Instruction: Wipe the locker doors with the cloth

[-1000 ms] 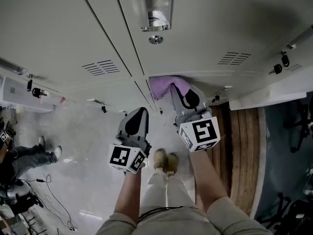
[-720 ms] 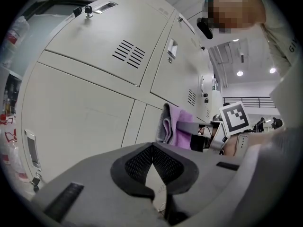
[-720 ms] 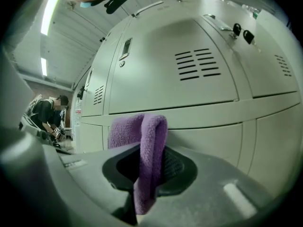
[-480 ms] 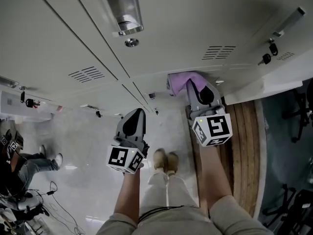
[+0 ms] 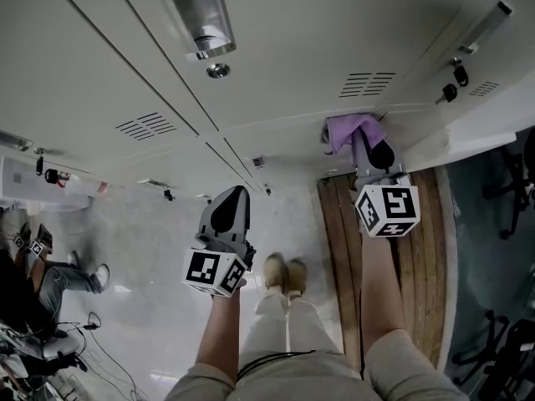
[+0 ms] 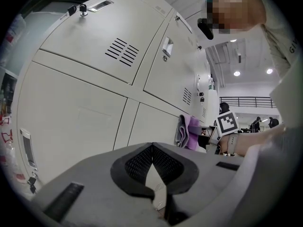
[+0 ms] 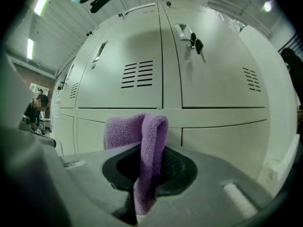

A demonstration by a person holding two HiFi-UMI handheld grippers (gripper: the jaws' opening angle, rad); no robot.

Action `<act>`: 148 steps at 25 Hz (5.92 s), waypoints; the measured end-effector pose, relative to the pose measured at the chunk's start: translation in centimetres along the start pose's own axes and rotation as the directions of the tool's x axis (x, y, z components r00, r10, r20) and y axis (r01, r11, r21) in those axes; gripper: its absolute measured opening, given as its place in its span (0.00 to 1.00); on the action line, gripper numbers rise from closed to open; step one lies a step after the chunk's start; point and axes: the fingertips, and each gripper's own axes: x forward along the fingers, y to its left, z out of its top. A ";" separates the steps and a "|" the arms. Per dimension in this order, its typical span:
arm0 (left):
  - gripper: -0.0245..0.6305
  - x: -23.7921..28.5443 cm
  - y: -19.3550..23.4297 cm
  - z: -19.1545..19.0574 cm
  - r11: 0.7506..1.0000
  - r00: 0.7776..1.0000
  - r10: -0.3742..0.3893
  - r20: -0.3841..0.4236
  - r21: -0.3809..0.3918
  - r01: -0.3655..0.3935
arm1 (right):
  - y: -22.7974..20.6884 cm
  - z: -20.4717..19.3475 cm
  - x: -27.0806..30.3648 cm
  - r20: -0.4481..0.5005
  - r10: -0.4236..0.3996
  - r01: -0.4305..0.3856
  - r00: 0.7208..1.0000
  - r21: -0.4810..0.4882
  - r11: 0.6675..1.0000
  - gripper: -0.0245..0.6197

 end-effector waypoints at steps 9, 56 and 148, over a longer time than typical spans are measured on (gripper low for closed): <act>0.04 -0.9 0.2 -0.7 1.000 1.000 0.004 0.002 -0.007 -0.004 | -2.4 -0.2 -0.7 0.012 -0.074 0.074 0.997 0.048 0.996 0.12; 0.04 -3.3 2.3 -3.5 0.999 0.999 0.038 -0.017 -0.036 -0.038 | 11.6 -6.9 3.1 -0.055 0.132 -0.133 0.990 -0.010 0.991 0.13; 0.04 -3.8 4.5 -8.8 0.996 0.994 0.070 -0.088 -0.051 -0.074 | -0.4 -21.5 1.8 -0.267 -0.142 0.152 0.953 0.018 0.988 0.12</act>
